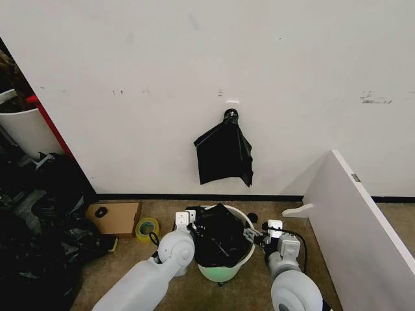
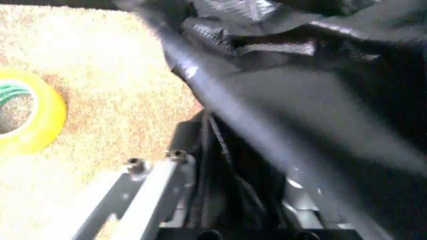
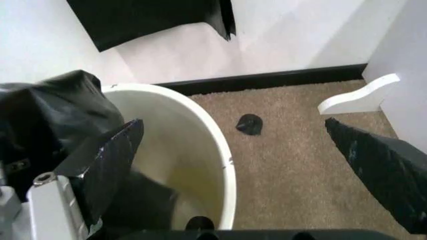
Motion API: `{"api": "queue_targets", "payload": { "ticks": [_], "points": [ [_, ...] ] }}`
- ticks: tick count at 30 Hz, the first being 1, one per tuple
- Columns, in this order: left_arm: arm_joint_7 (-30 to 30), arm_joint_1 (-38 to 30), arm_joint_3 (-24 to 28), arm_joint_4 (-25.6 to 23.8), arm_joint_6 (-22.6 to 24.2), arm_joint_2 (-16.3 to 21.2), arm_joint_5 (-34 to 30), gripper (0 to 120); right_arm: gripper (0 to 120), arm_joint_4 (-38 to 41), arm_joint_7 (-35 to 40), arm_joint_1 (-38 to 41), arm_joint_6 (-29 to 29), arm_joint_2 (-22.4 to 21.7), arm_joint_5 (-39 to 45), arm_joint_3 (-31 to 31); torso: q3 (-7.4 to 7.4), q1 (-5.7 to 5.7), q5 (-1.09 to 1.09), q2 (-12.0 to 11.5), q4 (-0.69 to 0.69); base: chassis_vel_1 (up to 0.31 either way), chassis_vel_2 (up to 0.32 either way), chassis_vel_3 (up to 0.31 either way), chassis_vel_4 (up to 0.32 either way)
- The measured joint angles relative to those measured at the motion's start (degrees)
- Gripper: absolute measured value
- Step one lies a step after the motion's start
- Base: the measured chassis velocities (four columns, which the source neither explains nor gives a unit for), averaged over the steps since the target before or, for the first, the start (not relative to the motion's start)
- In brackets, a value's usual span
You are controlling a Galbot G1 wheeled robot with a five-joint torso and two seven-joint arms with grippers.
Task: Place the garbage bag over the trash bin.
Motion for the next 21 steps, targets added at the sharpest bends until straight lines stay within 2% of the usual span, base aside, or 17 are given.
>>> {"api": "queue_targets", "payload": {
  "ticks": [5,14,18,21],
  "points": [
    [-0.1,-0.2,-0.3,0.0,0.0,0.2,-0.2,6,100,-0.1,0.0,0.0,0.0,0.3,0.0,-0.2,0.00,0.00,-0.01,0.0,0.00,0.000,0.000,0.000,0.000],
    [0.3,0.8,-1.5,-0.4,-0.7,0.5,0.4,6,100,0.0,0.1,-0.2,0.3,0.4,-0.3,0.1,0.00,0.00,0.00,0.0,0.00,0.000,0.000,0.000,0.000],
    [3.8,2.5,-2.9,-1.7,-3.2,1.9,5.9,6,100,2.0,-0.5,-0.6,0.7,0.0,-1.3,1.6,0.00,0.00,0.00,0.0,0.00,0.000,0.000,0.000,0.000],
    [6.1,3.2,-3.7,-2.4,-5.1,2.7,7.3,6,100,3.5,-2.6,-1.3,1.3,-0.8,-2.6,2.2,0.00,0.00,0.01,0.0,0.01,0.000,0.000,0.000,0.000]
  ]
}}
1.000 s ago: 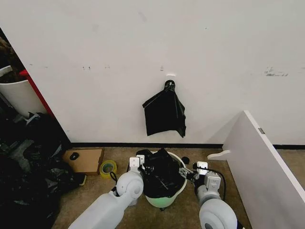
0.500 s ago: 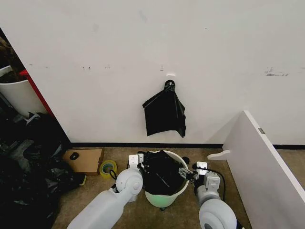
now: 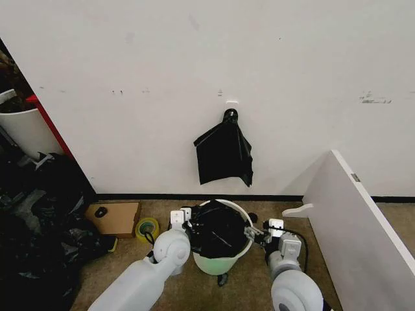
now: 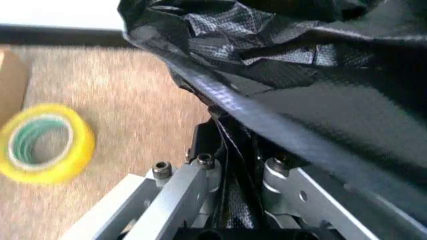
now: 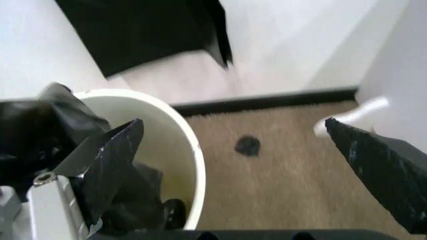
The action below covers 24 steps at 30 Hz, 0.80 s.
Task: Place the garbage bag over the trash bin.
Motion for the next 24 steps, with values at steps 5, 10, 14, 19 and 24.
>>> {"api": "queue_targets", "payload": {
  "ticks": [5,10,14,19,24],
  "points": [
    [8.1,0.9,-2.4,-2.0,-4.5,2.5,4.6,6,100,4.7,-12.9,-4.0,5.0,-3.3,-5.0,2.3,0.00,0.00,-0.01,0.0,-0.01,0.000,0.000,0.000,0.000],
    [13.0,1.3,-3.3,-2.9,-7.0,4.9,9.9,6,100,5.0,-25.3,-5.9,8.9,-6.4,-14.1,3.7,0.00,0.00,-0.01,0.0,-0.03,0.000,0.000,0.000,0.000],
    [15.2,2.0,-3.5,-4.1,-8.2,6.6,13.0,6,100,3.7,-29.7,-5.4,11.0,-8.9,-21.6,3.1,0.00,0.00,0.00,0.0,-0.01,0.000,0.000,0.000,0.000],
    [18.4,3.7,-3.4,-6.2,-10.0,8.9,18.6,6,100,1.4,-35.0,-2.0,14.9,-13.1,-34.9,1.6,0.00,0.00,-0.01,0.0,-0.01,0.000,0.000,0.000,0.000],
    [19.8,4.4,-2.9,-7.0,-10.9,10.1,22.0,6,100,-0.6,-37.3,1.7,15.8,-15.5,-41.6,-1.4,0.00,0.00,-0.01,0.0,0.00,0.000,0.000,0.000,0.000]
  ]
}}
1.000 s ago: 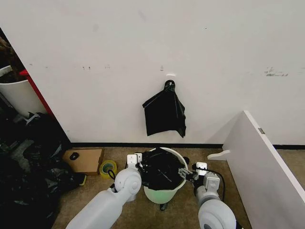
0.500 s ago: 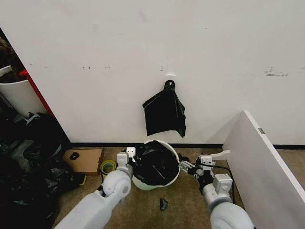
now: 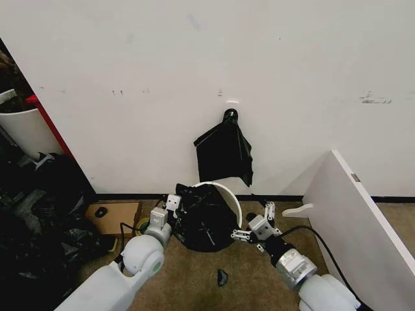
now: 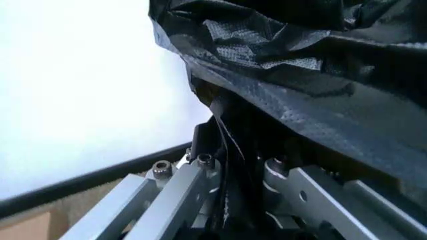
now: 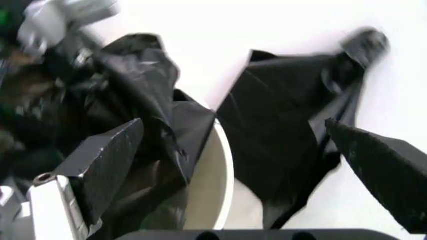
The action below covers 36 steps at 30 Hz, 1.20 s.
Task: Place the garbage bag over the trash bin.
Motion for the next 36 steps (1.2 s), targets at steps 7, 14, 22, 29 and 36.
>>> {"api": "queue_targets", "payload": {
  "ticks": [7,14,22,29,36],
  "points": [
    [0.6,0.0,1.3,-0.5,-0.6,0.8,1.7,6,94,-2.5,-2.5,4.3,0.3,-1.3,-3.0,-4.1,0.00,0.00,0.00,0.0,-0.01,0.000,0.000,0.000,0.000],
    [0.6,-1.4,3.8,-0.5,-0.6,0.8,0.9,5,81,-4.8,-3.0,5.3,1.0,-0.6,-5.4,-5.3,0.00,0.00,0.01,0.0,-0.04,0.000,0.000,0.000,0.000],
    [0.4,-1.6,4.8,-1.5,0.2,0.7,-0.4,5,51,-6.2,-2.6,5.7,3.1,-0.1,-10.1,-6.3,0.00,0.00,0.00,0.0,-0.01,0.000,0.000,0.000,0.000],
    [0.0,-1.7,5.3,-2.0,0.7,0.4,-1.7,5,27,-6.3,-2.4,5.5,4.2,-0.4,-12.1,-6.8,0.00,0.00,0.00,0.0,-0.01,0.000,0.000,0.000,0.000],
    [0.2,-1.0,4.9,-2.1,0.3,0.3,-1.1,5,0,-6.2,-0.6,5.1,5.0,0.7,-10.5,-7.4,0.00,0.00,0.00,0.0,-0.01,0.000,0.000,0.000,0.000]
  ]
}}
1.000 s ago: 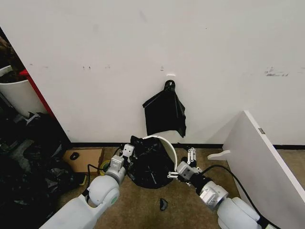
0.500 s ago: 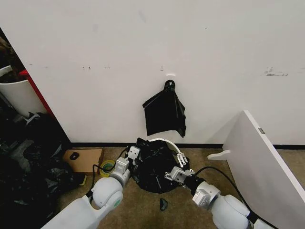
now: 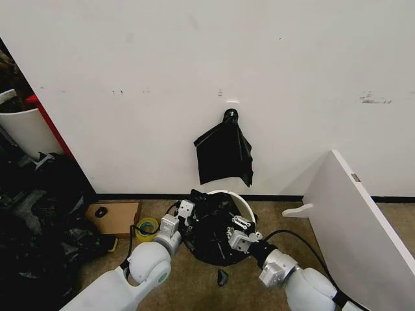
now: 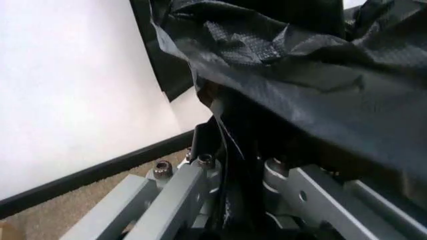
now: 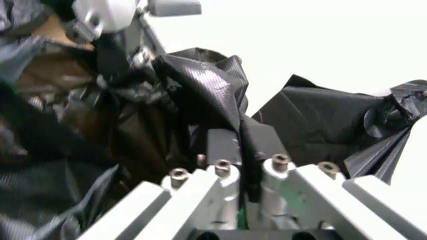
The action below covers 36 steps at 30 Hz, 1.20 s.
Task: Place the garbage bag over the trash bin.
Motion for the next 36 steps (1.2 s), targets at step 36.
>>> {"api": "queue_targets", "payload": {
  "ticks": [36],
  "points": [
    [14.7,9.4,-6.4,0.3,-20.2,4.4,15.1,5,0,-2.5,17.2,6.1,-16.3,2.7,45.6,5.2,0.00,0.00,0.00,0.0,0.00,0.000,0.000,0.000,0.000]
  ]
}}
